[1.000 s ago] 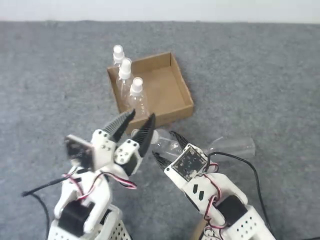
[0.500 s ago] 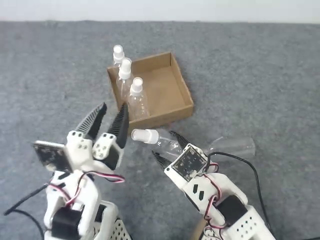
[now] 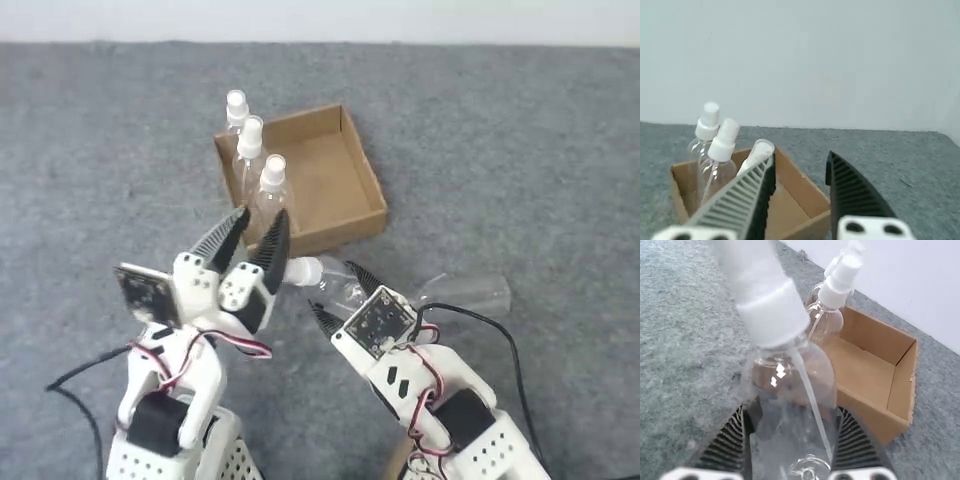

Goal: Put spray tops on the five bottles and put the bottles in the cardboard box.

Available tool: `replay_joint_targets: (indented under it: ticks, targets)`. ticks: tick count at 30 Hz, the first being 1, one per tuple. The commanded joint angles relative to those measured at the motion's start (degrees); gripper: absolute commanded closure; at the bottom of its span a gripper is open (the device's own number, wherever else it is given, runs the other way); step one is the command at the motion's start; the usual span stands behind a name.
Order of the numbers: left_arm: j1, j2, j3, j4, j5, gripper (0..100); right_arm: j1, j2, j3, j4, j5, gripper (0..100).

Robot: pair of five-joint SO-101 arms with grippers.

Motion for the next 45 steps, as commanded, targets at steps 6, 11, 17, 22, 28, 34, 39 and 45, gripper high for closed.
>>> replay_joint_targets:
  ticks: [6, 11, 17, 22, 28, 34, 39, 45]
  targets:
    - [4.9, -1.0, 0.8, -1.1, -4.5, 85, -2.3, -1.1, -2.0, 1.2, 0.7, 99.2]
    - [4.9, -1.0, 0.6, -1.1, -4.5, 85, -3.4, -1.1, -2.8, 2.8, 0.7, 99.2]
    - [4.7, -1.0, -1.5, -0.7, -4.5, 85, -3.2, -1.1, -2.8, 2.9, 0.7, 99.2]
    - [0.4, -1.0, -6.8, 3.7, -4.1, 85, -0.6, -1.1, -2.5, 2.2, 0.6, 99.2]
    - [-3.3, -1.0, -10.5, 7.8, -4.0, 85, 0.7, -1.1, -2.8, 2.2, 0.3, 99.2]
    - [-2.8, -1.0, -8.4, 7.6, -4.0, 85, 0.7, -1.5, -3.3, 2.3, 0.2, 99.2]
    - [-2.8, -1.0, -3.0, 1.2, -1.1, 85, 0.2, -1.5, -4.0, 2.8, 0.1, 99.2]
    - [-1.1, -1.0, 1.2, -3.5, -1.0, 85, -1.5, -1.5, -3.9, 2.9, 0.2, 99.2]
